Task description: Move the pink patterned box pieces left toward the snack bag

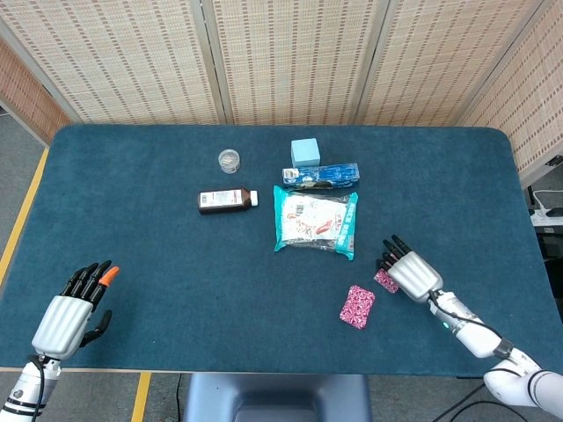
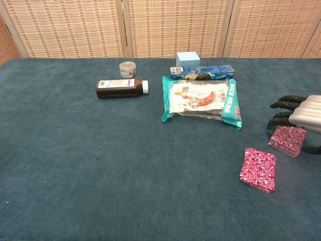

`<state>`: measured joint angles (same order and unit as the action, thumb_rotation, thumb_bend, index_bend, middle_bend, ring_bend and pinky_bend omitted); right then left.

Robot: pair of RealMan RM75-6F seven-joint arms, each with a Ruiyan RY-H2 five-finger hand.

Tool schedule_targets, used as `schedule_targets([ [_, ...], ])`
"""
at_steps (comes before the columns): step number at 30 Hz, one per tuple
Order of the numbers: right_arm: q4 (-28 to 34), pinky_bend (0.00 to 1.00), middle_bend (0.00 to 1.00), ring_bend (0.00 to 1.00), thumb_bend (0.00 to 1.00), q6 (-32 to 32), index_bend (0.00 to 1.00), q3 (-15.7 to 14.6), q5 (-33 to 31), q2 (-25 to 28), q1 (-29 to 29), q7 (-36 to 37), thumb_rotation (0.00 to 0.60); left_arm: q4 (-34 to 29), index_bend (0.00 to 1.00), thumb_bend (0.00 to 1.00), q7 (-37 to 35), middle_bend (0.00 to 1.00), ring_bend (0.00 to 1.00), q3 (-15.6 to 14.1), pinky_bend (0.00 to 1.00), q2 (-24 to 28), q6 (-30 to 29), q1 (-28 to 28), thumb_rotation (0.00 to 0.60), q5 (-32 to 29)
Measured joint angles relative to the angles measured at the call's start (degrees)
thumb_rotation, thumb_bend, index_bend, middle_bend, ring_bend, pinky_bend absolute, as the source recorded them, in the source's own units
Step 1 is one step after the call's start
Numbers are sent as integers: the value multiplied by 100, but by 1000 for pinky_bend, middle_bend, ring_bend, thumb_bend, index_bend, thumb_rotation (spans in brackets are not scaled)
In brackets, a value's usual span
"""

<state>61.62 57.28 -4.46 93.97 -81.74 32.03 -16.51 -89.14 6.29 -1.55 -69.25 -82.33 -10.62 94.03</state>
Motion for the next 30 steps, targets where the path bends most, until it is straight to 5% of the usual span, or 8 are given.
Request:
schedule_targets([
  [30, 132, 0, 292, 66, 214, -109, 310, 75, -220, -8, -10, -310, 600, 3, 0, 481, 12, 0, 0, -12, 120, 7, 1, 2, 600, 8],
])
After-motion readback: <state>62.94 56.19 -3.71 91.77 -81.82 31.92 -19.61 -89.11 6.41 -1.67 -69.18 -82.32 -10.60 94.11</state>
